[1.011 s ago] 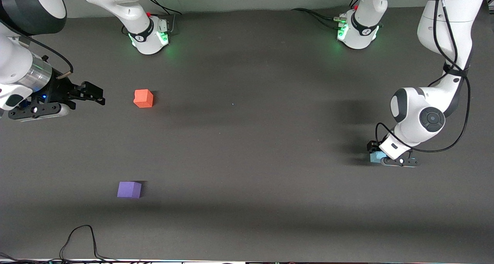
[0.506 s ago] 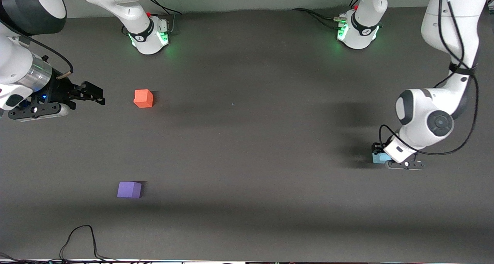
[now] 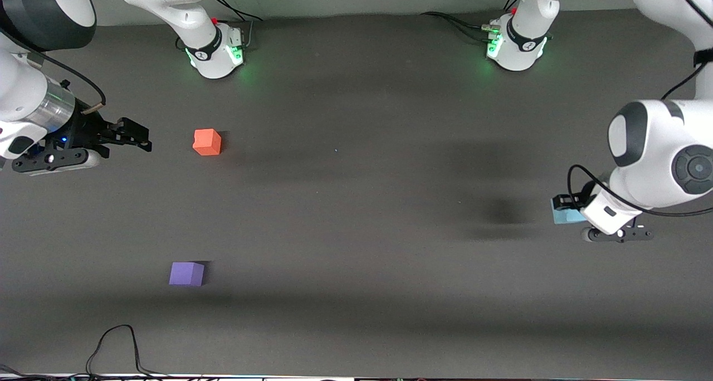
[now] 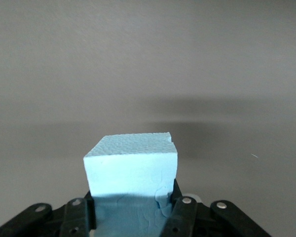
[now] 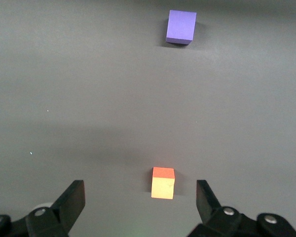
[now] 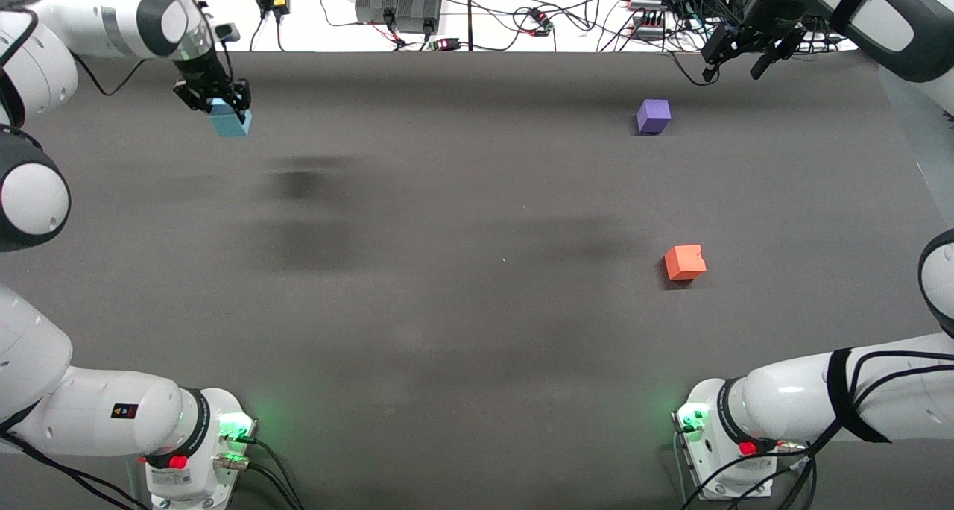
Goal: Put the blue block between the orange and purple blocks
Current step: 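Lift and carry the blue cube toward the table middle with the left gripper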
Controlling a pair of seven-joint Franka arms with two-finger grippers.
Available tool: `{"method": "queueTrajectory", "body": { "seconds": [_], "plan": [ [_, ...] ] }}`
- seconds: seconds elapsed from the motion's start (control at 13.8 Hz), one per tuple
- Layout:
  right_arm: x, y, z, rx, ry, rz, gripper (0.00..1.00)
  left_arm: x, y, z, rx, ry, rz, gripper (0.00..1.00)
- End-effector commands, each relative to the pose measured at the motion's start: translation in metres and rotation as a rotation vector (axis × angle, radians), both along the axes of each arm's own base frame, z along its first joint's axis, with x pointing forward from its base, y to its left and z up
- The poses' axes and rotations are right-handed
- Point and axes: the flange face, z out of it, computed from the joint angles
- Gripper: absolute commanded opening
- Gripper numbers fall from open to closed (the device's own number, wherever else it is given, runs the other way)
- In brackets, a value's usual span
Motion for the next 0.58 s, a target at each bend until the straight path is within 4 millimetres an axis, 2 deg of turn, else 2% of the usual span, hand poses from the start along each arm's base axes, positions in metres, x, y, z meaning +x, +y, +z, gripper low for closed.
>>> {"method": "queueTrajectory", "body": {
  "seconds": [0.0,0.22,0.51],
  "plan": [
    [-0.001,-0.001,0.004,0.011,0.004,0.001,1.00,-0.006,-0.090,0.039,0.014,0.023,0.051,0.17],
    [-0.001,-0.001,0.004,0.011,0.004,0.001,1.00,-0.028,-0.196,0.058,0.014,-0.015,0.107,0.17],
    [-0.001,-0.001,0.003,0.011,0.005,-0.002,1.00,-0.076,-0.370,0.033,-0.003,-0.023,0.118,0.17]
  ]
}}
